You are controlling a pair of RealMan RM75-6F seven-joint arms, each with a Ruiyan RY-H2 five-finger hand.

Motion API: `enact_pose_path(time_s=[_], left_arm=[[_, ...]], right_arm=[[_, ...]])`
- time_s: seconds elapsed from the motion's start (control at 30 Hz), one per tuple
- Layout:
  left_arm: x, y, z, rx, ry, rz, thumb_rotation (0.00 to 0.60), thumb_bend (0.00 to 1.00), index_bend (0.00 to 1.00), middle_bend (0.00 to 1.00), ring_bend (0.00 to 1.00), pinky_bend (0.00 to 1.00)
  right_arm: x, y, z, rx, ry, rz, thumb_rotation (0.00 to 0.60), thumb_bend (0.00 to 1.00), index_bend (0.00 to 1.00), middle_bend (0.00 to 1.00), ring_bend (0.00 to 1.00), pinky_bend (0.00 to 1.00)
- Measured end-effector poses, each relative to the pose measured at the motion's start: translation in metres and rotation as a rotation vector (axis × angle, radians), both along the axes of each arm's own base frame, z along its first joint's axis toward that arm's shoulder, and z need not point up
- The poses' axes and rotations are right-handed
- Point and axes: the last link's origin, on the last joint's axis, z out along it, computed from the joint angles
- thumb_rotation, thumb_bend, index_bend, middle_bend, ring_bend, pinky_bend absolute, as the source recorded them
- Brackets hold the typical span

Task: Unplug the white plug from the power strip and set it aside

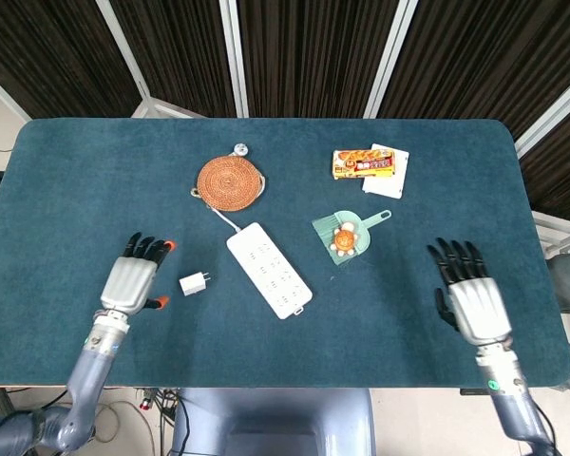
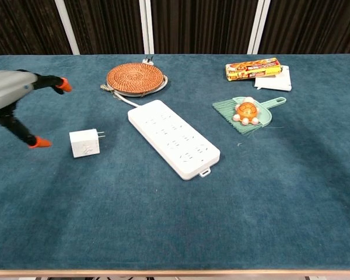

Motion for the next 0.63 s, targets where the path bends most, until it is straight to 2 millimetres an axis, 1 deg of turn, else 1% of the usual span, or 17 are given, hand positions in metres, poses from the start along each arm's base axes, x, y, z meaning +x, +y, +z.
enact_pose_path(time_s=[0.17, 0.27, 0.4, 0.5, 0.63], left_arm=[[-0.017, -0.022, 0.018, 0.044, -0.024, 0.003, 0.6, 0.0, 0.12, 0.1, 0.04, 0.0], [-0.031, -0.041, 0.031, 0.08, -0.043, 0.008, 0.6, 0.0, 0.09, 0.07, 0.02, 0.0], [-0.056, -0.075, 0.05, 0.118, -0.06, 0.02, 0.6, 0.0, 0.03, 0.02, 0.0, 0.0], [-0.074, -0.098, 0.062, 0.131, -0.03, 0.019, 0.6, 0.0, 0.0, 0.0, 0.0, 0.0], [-0.089, -0.119, 0.074, 0.159, -0.028, 0.019, 0.6, 0.0, 0.0, 0.0, 0.0, 0.0]], right_arm=[[-0.024, 0.017, 0.03, -0.072, -0.028, -0.043, 0.6, 0.38, 0.0, 0.0, 0.0, 0.0], [-0.037, 0.028, 0.046, -0.109, -0.039, -0.068, 0.6, 0.3, 0.0, 0.0, 0.0, 0.0], [-0.056, 0.045, 0.064, -0.128, -0.038, -0.113, 0.6, 0.25, 0.0, 0.0, 0.0, 0.0], [-0.07, 0.058, 0.073, -0.132, -0.023, -0.143, 0.6, 0.24, 0.0, 0.0, 0.0, 0.0], [-0.082, 0.07, 0.081, -0.136, -0.003, -0.162, 0.6, 0.23, 0.0, 0.0, 0.0, 0.0]])
